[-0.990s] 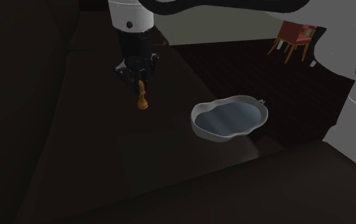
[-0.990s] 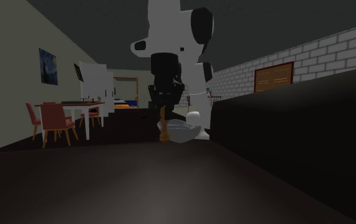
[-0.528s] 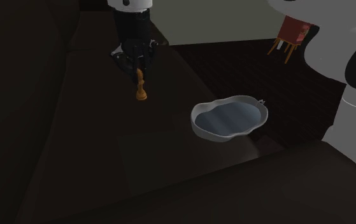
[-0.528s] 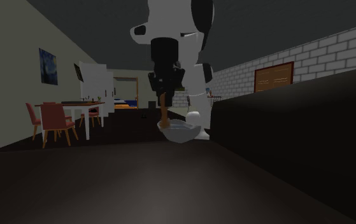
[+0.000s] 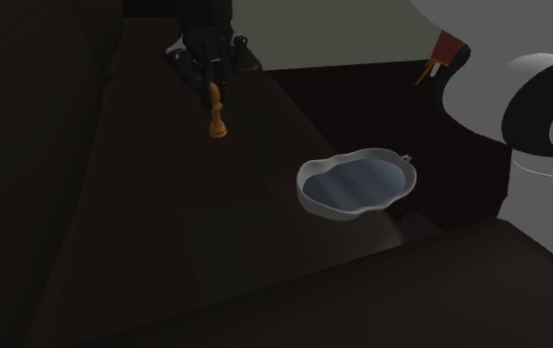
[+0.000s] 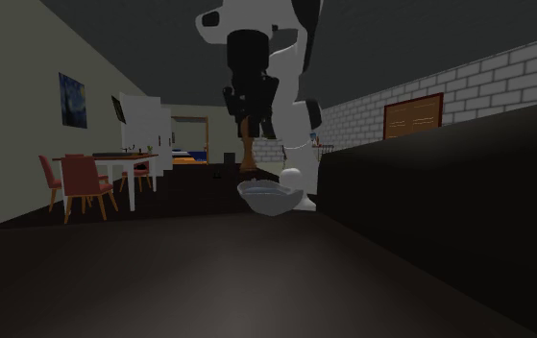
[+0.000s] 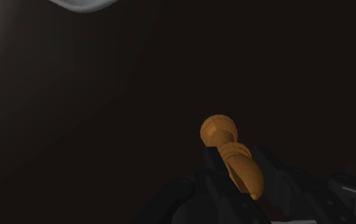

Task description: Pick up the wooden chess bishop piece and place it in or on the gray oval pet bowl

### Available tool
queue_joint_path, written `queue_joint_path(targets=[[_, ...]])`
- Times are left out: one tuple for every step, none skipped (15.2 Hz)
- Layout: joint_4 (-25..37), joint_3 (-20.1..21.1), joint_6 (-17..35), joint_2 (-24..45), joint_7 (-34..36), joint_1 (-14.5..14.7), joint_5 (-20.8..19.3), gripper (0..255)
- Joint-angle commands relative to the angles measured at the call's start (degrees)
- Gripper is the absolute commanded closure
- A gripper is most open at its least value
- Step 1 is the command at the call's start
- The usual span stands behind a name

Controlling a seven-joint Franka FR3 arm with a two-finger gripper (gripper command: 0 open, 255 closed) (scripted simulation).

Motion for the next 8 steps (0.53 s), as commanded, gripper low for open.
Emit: queue_joint_path(targets=[[8.5, -0.7, -4.6, 3.7, -0.4, 2.9, -1.9, 255], [9.8, -0.9, -5.3, 4.3, -0.5, 3.4, -2.2, 255], [-1.9, 0.8, -0.7, -2.5, -0.3, -1.7, 0.8, 255], [-8.9, 1.7, 1.9, -7.1, -0.8, -5.2, 3.1, 255], [-14.5, 2.2, 3.8, -11.0, -1.5, -7.9, 5.1, 255], [-19.2, 2.1, 5.2, -14.7, -2.5, -10.1, 7.1, 255], [-23.3, 1.8, 6.4, -18.1, -3.7, -11.8, 9.0, 255], [-27.0, 1.4, 7.3, -21.3, -5.0, -13.4, 10.8, 255]])
